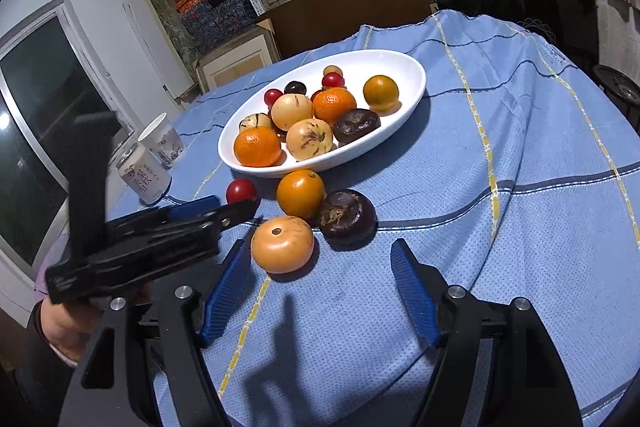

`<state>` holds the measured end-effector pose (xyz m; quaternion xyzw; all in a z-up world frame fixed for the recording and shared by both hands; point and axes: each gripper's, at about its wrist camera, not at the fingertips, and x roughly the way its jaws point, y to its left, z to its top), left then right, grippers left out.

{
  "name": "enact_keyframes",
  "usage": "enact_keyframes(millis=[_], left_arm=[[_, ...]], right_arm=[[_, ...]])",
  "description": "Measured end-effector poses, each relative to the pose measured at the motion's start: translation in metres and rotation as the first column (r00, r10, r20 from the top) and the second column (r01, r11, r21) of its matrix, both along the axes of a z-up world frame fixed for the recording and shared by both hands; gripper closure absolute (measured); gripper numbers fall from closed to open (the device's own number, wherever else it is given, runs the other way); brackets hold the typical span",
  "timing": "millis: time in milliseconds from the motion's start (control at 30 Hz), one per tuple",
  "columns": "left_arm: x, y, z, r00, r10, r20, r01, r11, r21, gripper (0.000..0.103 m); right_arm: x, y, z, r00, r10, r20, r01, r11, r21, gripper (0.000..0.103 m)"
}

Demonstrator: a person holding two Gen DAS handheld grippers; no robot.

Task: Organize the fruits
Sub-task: 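Grasp the last red tomato with the left tool while the right tool grasps a large orange-tan fruit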

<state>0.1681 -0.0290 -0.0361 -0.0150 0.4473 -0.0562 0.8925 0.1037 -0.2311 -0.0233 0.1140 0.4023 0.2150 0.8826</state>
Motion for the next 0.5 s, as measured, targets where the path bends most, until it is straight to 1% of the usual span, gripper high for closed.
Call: enact_keyframes(millis=[33, 67, 133, 167, 267, 433, 500], left_arm=[[0.004, 0.000, -0.001, 1.000, -0.002, -0.003, 0.002, 1.000, -0.006, 0.068], [0.005, -0.001, 0.000, 1.000, -0.014, 0.006, 0.014, 1.000, -0.017, 0.075], [0.004, -0.003, 0.001, 1.000, -0.018, 0.021, 0.018, 1.000, 0.015, 0.075], [0.003, -0.003, 0.001, 1.000, -0.023, 0.020, 0.023, 1.000, 0.018, 0.075], [-0.005, 0.003, 0.002, 1.000, -0.031, -0.001, 0.031, 0.999, -0.021, 0.075], [-0.020, 0.013, 0.006, 1.000, -0.030, -0.001, 0.030, 0.999, -0.031, 0.075], [-0.024, 0.015, 0.009, 0.999, -0.031, 0.009, 0.031, 0.999, -0.028, 0.075]], right_arm=[[0.000, 0.000, 0.000, 1.000, 0.001, 0.001, -0.001, 1.000, -0.003, 0.029], [0.000, 0.001, 0.000, 1.000, 0.004, 0.002, -0.004, 1.000, -0.007, 0.029], [0.000, 0.003, -0.001, 1.000, 0.013, 0.000, -0.013, 1.000, -0.011, 0.029], [-0.001, 0.005, -0.001, 1.000, 0.024, -0.002, -0.024, 1.000, -0.015, 0.029], [-0.002, 0.014, -0.003, 0.998, 0.064, -0.008, -0.064, 0.998, -0.028, 0.029], [-0.003, 0.041, -0.008, 0.992, 0.117, -0.042, -0.120, 0.988, -0.097, 0.029], [0.001, 0.053, -0.011, 0.990, 0.130, -0.051, -0.136, 0.980, -0.143, 0.030]])
